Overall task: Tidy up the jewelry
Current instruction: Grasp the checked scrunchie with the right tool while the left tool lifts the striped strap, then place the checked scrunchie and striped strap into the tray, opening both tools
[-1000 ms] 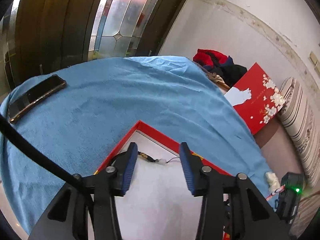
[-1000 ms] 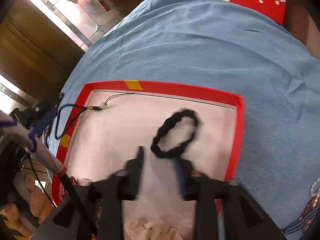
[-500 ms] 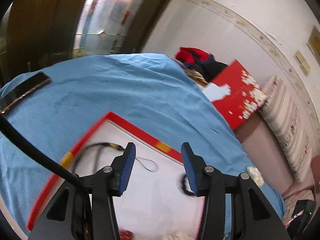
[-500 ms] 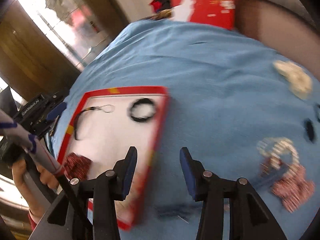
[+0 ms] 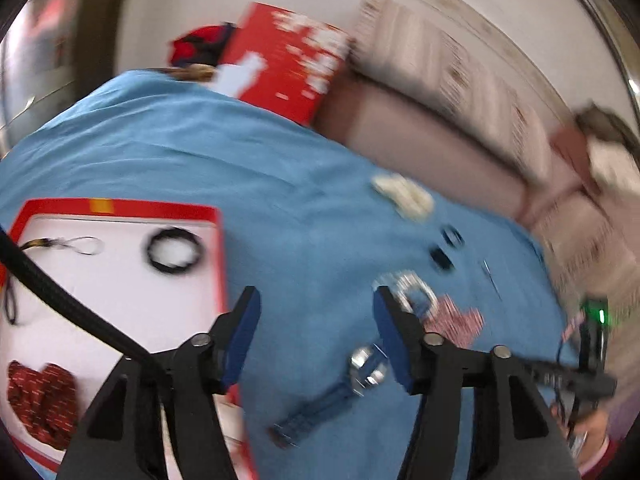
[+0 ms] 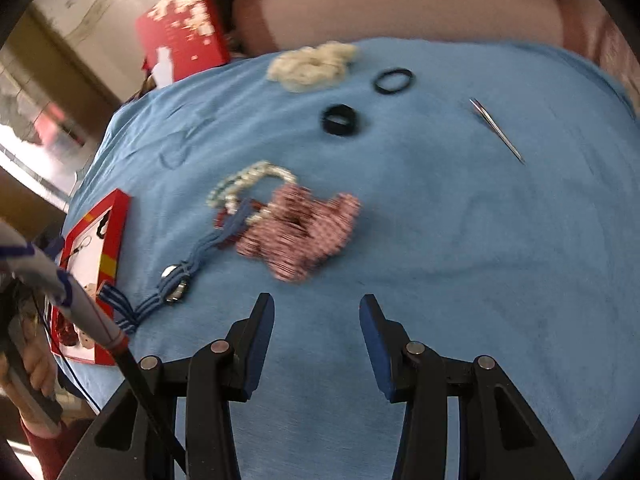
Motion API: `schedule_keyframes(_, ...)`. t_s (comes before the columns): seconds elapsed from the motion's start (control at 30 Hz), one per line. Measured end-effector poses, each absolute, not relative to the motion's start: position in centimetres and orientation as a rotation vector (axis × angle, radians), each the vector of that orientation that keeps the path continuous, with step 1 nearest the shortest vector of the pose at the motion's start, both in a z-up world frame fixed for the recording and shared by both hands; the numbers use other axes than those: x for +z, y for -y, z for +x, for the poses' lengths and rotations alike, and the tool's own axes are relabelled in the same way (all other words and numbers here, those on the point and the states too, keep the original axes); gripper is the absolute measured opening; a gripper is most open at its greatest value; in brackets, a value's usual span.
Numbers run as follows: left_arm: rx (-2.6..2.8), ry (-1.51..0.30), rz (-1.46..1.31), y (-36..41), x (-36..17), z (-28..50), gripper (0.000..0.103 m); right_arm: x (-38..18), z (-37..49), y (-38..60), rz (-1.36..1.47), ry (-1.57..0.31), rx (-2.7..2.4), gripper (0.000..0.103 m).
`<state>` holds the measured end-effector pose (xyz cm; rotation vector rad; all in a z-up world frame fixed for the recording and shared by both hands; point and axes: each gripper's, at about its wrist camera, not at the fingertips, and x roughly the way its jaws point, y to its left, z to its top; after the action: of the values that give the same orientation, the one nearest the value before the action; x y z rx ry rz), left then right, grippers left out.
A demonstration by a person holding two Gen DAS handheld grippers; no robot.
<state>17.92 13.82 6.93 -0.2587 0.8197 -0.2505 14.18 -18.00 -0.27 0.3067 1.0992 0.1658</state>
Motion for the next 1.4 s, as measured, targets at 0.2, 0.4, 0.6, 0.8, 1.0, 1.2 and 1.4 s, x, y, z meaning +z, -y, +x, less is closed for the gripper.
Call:
schedule_keyframes(0.2, -0.375, -0.887, -0.032, -6.1, 4.0, 16.5, 0.062, -1.6, 13.5, 17.8, 0.322, -1.083, 0.193, 0.048)
schedule_keyframes(0.4, -0.35, -0.966, 0.193, -1.7, -0.5, 17.4, 0.062, -2.6, 14.3, 16.9, 0.295, -1.074, 0.202, 0.048)
schedule_keyframes(0.6, -0.317, -1.0, 0.267, -1.0, -3.2, 18.6, 0.062, -2.8, 16.5, 16.7, 0.339, -1.051, 0.21, 0.052)
schedule_keyframes(0.8, -0.35, -1.025, 0.221, -1.0, -2.9, 19.6, 0.041, -3.6, 18.5, 16.2, 0.372, -1.054, 0.194, 0.051)
schedule_keyframes(1.0, -0.475, -1.075, -0.036, -3.6, -1.3, 20.1, 0.04, -2.7, 17.8, 16.5, 0.339, -1.039, 0.177, 0.013)
schedule_keyframes(1.2, -0.578, -0.99, -0.354, -9.3, 2.3, 19.5, 0.04, 1.0, 15.3, 16.3, 0.291, -0.962, 0.18, 0.012)
schedule_keyframes(1.4, -0.531, -0.855, -0.566, -17.0, 4.8, 17.9, 0.037, 5.5, 14.2, 13.3, 0.278, -0.878, 0.268, 0.012)
